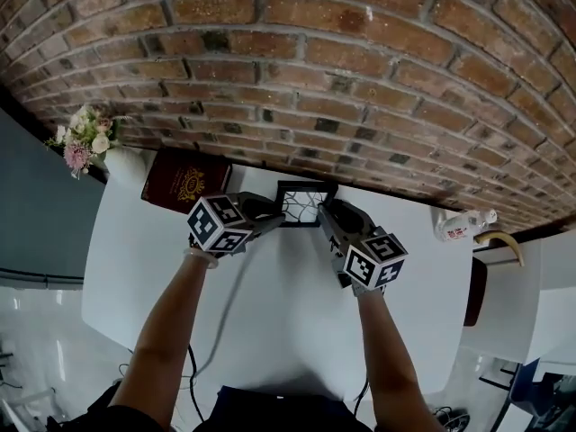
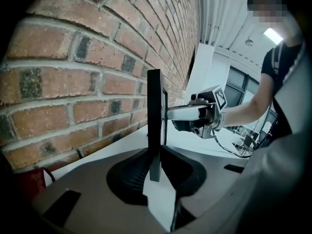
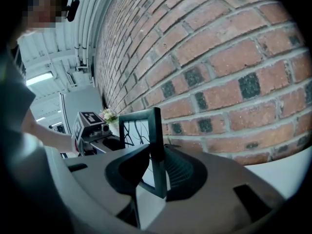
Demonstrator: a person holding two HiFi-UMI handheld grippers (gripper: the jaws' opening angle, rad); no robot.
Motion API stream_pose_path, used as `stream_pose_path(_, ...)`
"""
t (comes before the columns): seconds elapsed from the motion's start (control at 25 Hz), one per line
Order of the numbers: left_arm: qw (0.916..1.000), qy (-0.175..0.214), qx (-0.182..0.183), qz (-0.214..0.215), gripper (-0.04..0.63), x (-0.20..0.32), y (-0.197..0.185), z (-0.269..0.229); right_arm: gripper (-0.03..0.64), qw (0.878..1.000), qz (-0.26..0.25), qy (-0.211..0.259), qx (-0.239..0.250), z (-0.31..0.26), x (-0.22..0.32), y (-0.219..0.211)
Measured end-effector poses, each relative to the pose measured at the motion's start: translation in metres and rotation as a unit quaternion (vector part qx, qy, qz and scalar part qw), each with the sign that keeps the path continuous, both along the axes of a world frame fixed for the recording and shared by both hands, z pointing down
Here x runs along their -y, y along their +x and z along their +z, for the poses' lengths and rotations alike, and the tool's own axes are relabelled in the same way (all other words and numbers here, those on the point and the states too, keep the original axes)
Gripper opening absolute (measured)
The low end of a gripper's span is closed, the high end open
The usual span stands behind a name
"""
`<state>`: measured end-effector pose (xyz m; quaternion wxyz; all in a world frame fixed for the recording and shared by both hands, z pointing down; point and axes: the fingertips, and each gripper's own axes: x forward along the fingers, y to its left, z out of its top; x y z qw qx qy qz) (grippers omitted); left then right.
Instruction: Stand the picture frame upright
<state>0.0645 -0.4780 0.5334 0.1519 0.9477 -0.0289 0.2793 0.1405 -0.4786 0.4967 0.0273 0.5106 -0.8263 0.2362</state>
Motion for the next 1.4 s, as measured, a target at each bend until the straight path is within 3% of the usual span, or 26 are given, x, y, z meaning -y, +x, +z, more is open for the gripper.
stream_pose_path(0.52,0.9994,0.021,0.014,0.022,0.086,0.047,0.020,0.029,0.095,0.999,0.035,0.016,-0.022,0.020,0.041,0.017)
stream_pose_path(0.8,0.9964,0.062,0.046,0.035,0.089,0.072,0.026,0.043,0.095,0.998,0.055,0.021,-0.028,0.035,0.056,0.021)
stream_pose_path(1.4,0.9977,0.043,0.046,0.023,0.093,0.102,0.034,0.063,0.095,0.996,0.089,0.013,-0.024,0.051,0.084,0.030)
